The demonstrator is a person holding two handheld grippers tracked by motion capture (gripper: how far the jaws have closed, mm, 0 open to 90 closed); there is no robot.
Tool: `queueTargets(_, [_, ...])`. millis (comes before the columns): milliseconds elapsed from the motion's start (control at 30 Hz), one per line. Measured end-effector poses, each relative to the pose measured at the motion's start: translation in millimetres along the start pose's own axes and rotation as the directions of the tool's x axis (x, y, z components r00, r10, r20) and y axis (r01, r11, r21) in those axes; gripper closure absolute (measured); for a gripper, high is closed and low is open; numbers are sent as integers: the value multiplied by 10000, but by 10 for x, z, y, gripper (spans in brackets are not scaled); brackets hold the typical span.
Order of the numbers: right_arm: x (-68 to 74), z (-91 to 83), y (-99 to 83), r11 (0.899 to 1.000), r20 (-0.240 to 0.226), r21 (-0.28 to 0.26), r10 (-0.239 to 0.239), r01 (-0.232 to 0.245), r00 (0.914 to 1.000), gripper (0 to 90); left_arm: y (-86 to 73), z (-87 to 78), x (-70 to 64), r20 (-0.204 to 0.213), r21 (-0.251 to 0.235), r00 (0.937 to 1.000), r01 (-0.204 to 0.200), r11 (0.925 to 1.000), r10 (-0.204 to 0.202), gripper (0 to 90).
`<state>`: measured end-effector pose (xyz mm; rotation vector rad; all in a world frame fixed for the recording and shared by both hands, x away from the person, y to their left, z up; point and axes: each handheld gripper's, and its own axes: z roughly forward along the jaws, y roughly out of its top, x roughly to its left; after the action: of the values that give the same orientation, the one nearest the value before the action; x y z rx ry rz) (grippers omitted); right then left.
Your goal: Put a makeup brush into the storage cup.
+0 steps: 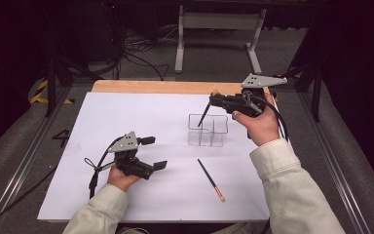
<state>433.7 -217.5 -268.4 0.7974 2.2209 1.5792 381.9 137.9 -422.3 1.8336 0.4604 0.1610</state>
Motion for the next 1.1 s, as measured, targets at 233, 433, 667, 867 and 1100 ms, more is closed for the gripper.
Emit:
queueTargets(233, [-57, 0, 25, 10000, 326, 83, 18, -21, 9995, 844, -1, 5, -2, -4, 28, 10000, 8, 10000, -8, 22])
queueTargets(433, [-93, 2, 32, 9998, 611, 177, 14, -25, 9981, 844, -2, 9, 0, -69, 111, 10000, -52, 9999, 53, 22])
queueTargets(667, [-137, 7, 4, 9991, 1141, 411, -104, 57, 9934, 843, -3, 27, -15, -104, 276, 9998, -141, 9995, 144, 23])
queueTargets(867, [-154, 34, -38, 9974, 1354, 716, -93, -4, 9908, 843, 6, 24, -29, -165, 279, 9994, -287, 9992, 291, 27])
queueTargets(1100, [-194, 106, -147, 9952, 1394, 954, 70, -204, 9902, 843, 9, 16, -20, -40, 300, 9998, -172, 9994, 174, 31])
